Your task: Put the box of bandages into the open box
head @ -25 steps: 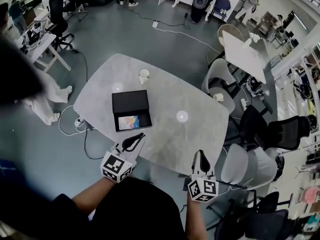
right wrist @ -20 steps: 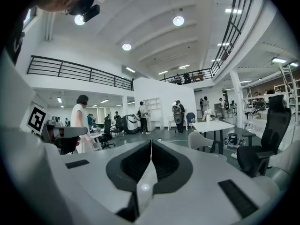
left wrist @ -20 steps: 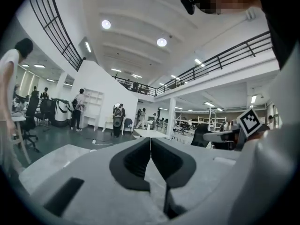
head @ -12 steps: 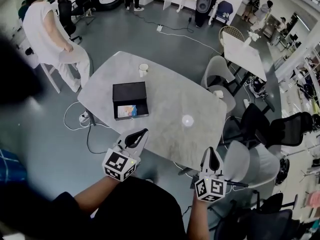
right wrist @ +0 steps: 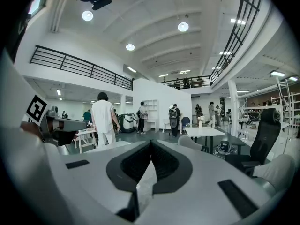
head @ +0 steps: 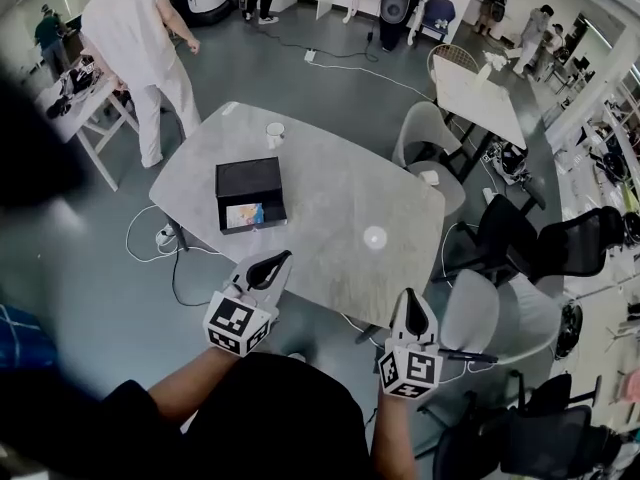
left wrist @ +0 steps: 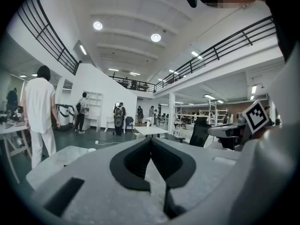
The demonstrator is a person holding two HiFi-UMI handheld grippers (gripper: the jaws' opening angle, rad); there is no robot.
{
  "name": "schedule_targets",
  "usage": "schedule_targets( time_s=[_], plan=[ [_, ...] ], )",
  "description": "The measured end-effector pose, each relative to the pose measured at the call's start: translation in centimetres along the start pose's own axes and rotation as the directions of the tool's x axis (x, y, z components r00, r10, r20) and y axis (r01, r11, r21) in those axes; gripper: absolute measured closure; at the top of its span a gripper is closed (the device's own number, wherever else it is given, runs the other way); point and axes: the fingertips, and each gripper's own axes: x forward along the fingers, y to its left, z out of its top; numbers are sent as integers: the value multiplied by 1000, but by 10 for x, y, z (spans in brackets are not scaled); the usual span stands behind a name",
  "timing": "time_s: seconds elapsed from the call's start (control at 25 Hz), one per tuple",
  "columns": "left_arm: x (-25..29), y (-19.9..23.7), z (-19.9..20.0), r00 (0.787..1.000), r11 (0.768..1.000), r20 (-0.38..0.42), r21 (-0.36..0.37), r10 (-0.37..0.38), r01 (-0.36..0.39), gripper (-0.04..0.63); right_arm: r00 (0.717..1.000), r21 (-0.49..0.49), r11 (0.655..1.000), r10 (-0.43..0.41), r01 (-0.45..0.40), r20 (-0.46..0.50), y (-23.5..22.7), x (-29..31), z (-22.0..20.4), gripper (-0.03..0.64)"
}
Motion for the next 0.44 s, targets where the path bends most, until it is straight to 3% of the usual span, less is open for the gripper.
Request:
schedule_targets(
  time_s=[0.44],
  plan=[
    [14, -16, 7, 1000, 1000, 11, 12, -27, 27, 578, 1000, -14, 1000, 17, -18, -15, 0, -3, -4, 604]
  ],
)
